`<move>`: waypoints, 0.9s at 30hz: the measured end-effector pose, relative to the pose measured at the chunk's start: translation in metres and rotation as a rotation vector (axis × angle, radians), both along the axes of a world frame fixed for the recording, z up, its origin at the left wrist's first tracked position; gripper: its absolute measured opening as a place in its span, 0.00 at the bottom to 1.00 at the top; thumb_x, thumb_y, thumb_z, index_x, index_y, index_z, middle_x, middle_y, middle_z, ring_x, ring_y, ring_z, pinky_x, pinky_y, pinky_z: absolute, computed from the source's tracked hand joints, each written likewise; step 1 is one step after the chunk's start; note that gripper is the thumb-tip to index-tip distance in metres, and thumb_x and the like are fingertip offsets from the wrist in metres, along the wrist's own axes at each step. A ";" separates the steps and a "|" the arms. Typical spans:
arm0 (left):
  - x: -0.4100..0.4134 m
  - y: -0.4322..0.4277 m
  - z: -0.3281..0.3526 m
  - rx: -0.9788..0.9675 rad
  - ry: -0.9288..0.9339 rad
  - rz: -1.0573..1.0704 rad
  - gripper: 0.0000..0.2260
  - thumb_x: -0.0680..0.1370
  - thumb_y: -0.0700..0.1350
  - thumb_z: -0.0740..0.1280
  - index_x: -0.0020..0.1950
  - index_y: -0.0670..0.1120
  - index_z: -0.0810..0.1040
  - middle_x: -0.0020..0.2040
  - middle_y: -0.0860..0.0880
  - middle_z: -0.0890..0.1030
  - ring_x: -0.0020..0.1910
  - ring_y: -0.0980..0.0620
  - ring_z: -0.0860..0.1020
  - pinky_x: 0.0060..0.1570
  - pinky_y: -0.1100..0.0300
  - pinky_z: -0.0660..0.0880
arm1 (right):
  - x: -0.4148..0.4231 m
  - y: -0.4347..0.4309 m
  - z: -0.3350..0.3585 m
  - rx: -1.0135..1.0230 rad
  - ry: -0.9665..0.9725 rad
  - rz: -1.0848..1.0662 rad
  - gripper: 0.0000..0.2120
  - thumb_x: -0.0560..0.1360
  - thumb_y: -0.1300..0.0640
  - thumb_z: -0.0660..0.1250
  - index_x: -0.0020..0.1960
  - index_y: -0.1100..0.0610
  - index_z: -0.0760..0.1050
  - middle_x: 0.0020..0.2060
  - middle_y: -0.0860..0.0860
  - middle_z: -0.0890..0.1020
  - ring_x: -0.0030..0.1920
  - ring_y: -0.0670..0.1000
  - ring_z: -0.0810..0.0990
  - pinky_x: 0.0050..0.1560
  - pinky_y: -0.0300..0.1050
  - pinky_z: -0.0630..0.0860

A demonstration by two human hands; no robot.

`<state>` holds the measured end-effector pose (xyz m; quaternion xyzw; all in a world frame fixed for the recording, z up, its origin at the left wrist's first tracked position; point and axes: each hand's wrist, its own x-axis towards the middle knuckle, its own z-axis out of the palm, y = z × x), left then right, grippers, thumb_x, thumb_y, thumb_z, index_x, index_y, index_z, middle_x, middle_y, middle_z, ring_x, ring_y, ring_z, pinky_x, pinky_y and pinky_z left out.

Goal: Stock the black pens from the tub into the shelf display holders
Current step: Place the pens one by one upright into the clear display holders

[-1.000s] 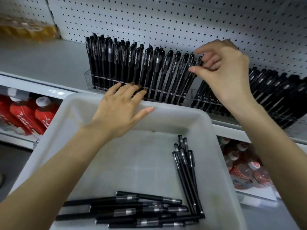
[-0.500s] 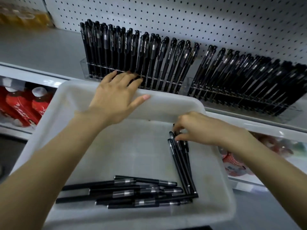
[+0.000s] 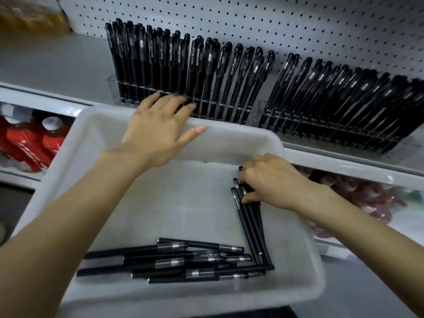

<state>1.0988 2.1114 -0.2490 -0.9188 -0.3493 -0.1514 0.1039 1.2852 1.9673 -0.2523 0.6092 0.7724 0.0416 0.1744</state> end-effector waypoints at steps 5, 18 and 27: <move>0.000 0.000 0.000 0.007 0.005 0.005 0.35 0.77 0.65 0.42 0.70 0.45 0.70 0.67 0.44 0.72 0.69 0.45 0.68 0.71 0.48 0.56 | 0.002 -0.003 -0.002 0.016 -0.026 0.022 0.19 0.72 0.39 0.66 0.52 0.53 0.75 0.51 0.49 0.79 0.55 0.53 0.75 0.51 0.46 0.67; -0.001 -0.002 0.001 0.007 -0.013 -0.003 0.34 0.77 0.65 0.42 0.70 0.45 0.70 0.67 0.44 0.73 0.69 0.44 0.68 0.70 0.47 0.56 | 0.000 -0.014 0.023 -0.209 0.860 -0.268 0.12 0.69 0.53 0.74 0.44 0.51 0.71 0.42 0.50 0.82 0.39 0.48 0.81 0.44 0.47 0.79; -0.001 -0.002 0.001 -0.002 -0.015 0.002 0.34 0.78 0.65 0.43 0.69 0.44 0.71 0.65 0.44 0.74 0.67 0.44 0.70 0.70 0.47 0.58 | -0.005 -0.018 0.016 0.011 1.210 -0.246 0.09 0.66 0.56 0.76 0.38 0.53 0.76 0.28 0.45 0.79 0.29 0.42 0.73 0.30 0.34 0.71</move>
